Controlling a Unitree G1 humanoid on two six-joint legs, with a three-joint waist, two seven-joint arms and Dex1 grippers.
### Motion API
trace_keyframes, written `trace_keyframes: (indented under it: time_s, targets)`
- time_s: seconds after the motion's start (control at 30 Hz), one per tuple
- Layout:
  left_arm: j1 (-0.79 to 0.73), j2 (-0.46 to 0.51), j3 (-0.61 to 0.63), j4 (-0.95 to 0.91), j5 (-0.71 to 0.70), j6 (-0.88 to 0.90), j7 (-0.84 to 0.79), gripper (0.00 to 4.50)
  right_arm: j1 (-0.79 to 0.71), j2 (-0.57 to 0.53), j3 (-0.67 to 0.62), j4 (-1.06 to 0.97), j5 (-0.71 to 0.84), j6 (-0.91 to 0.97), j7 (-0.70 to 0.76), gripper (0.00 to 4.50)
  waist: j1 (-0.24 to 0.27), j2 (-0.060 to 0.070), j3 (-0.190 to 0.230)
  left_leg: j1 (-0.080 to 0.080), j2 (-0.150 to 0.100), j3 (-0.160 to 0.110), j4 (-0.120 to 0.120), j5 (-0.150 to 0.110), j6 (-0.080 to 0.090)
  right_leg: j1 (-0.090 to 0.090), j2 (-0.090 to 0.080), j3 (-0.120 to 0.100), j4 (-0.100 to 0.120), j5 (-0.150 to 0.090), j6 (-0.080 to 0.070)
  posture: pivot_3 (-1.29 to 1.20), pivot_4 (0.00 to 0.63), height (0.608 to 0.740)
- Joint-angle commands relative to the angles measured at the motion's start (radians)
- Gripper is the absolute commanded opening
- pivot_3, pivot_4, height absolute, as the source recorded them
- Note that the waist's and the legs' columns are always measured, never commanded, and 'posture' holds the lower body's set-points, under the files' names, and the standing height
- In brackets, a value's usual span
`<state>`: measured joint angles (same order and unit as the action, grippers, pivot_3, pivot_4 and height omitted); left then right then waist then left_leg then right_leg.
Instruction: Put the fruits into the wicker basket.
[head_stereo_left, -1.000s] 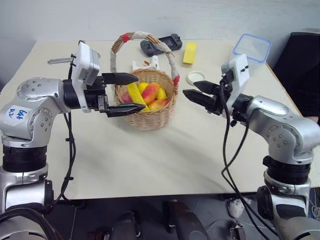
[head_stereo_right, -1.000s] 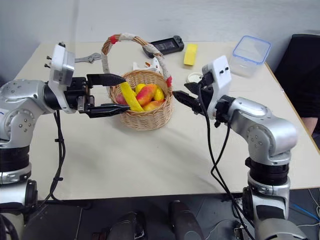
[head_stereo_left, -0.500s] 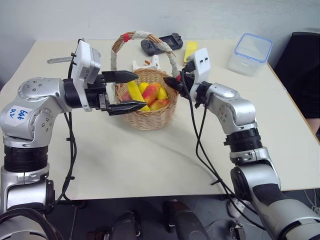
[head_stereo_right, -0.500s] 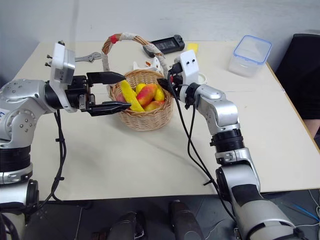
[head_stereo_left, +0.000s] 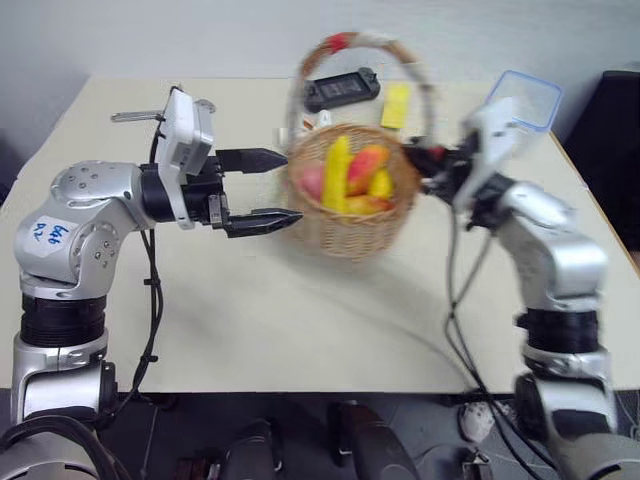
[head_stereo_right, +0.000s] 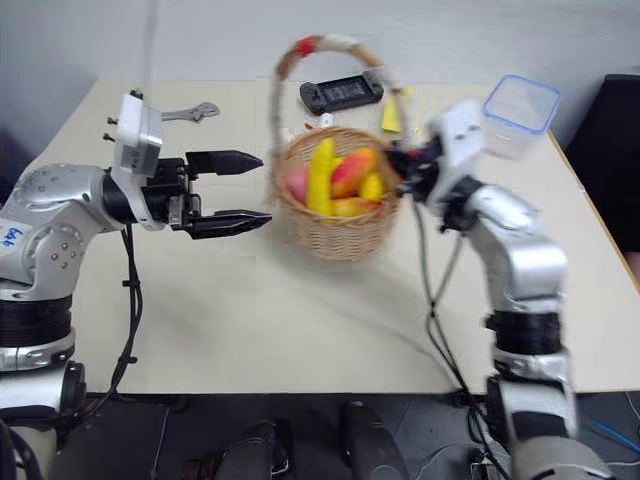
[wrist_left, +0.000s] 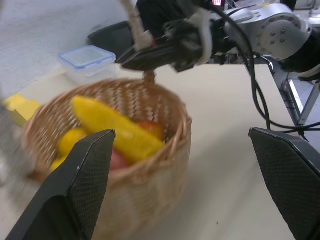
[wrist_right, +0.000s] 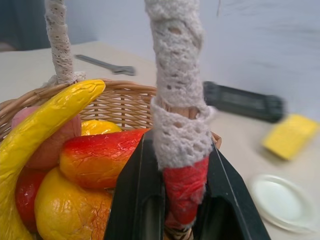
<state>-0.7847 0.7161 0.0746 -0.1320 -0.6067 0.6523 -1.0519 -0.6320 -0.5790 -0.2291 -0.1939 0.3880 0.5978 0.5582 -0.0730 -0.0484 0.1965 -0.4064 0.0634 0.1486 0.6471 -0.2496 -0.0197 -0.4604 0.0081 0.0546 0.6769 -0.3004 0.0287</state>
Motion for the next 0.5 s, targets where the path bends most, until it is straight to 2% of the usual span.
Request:
trace_keyframes:
  time_s: [0.03, 0.13, 0.27, 0.37, 0.5]
  targets:
    - [-0.035, -0.020, -0.013, 0.029, -0.009, -0.024, -0.031, 4.50, 0.129, -0.085, -0.226, -0.116, 0.040, 0.021, -0.019, 0.24, 0.004, 0.000, 0.000, 0.000, 0.000, 0.000, 0.000, 0.000, 0.000, 0.000, 0.000, 0.000, 0.000, 0.000, 0.000, 0.00, 0.150, 0.740]
    - [-0.047, -0.037, -0.027, 0.057, 0.002, -0.039, -0.048, 4.50, 0.231, -0.093, -0.306, -0.131, 0.045, 0.014, -0.051, 0.24, -0.003, 0.000, 0.000, 0.002, 0.000, 0.000, 0.000, 0.000, 0.000, 0.002, 0.000, 0.000, 0.000, 0.000, 0.000, 0.00, 0.150, 0.740]
    - [-0.083, -0.060, -0.044, 0.120, 0.021, -0.069, -0.066, 4.50, 0.346, -0.035, -0.398, -0.096, 0.057, -0.062, -0.079, 0.24, -0.019, 0.000, 0.000, 0.004, 0.000, 0.001, -0.001, 0.001, -0.001, 0.002, 0.002, 0.001, 0.001, 0.000, 0.001, 0.00, 0.150, 0.740]
    - [-0.099, -0.071, -0.047, 0.159, 0.026, -0.082, -0.083, 4.50, 0.423, -0.020, -0.415, -0.099, 0.079, -0.089, -0.043, 1.25, -0.022, 0.002, -0.001, 0.004, 0.001, 0.000, -0.002, 0.002, -0.003, 0.002, 0.003, 0.001, 0.002, 0.000, 0.001, 0.00, 0.150, 0.740]
    - [-0.112, -0.077, -0.045, 0.195, 0.022, -0.085, -0.105, 4.50, 0.572, -0.081, -0.532, -0.174, 0.191, -0.019, 0.046, 2.62, -0.010, 0.002, 0.000, 0.005, 0.000, -0.001, -0.002, 0.002, -0.003, 0.003, 0.003, 0.001, 0.002, 0.000, 0.001, 0.00, 0.150, 0.740]
